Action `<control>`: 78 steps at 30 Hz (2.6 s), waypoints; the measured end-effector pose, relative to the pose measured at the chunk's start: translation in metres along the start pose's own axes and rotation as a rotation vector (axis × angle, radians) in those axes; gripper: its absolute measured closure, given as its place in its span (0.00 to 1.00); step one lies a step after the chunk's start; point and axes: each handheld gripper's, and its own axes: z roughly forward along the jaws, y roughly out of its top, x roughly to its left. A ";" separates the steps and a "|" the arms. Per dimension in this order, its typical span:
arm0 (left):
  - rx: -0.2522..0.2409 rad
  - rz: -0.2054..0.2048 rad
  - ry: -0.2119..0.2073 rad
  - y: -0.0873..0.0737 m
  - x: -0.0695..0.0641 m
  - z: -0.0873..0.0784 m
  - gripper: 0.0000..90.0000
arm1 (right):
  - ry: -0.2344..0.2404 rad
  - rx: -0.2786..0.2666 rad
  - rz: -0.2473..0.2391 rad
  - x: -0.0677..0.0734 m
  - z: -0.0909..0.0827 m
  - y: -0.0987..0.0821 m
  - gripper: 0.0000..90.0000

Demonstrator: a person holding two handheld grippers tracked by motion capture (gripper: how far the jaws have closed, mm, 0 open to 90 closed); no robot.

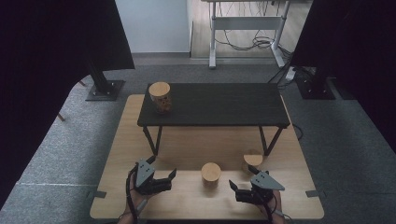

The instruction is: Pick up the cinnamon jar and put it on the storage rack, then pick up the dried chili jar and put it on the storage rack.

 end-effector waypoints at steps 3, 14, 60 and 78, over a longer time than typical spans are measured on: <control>0.026 0.009 0.005 -0.007 0.000 0.007 0.08 | 0.002 -0.001 -0.001 0.000 0.000 0.000 0.08; 0.041 0.039 0.052 -0.025 -0.004 0.013 0.07 | 0.042 -0.012 -0.010 0.002 -0.002 0.001 0.07; 0.053 0.053 0.048 -0.029 0.000 0.016 0.07 | 0.156 0.020 -0.043 0.027 0.014 0.002 0.06; 0.063 0.068 0.040 -0.030 -0.005 0.017 0.07 | 0.154 0.061 -0.062 0.045 0.039 0.003 0.07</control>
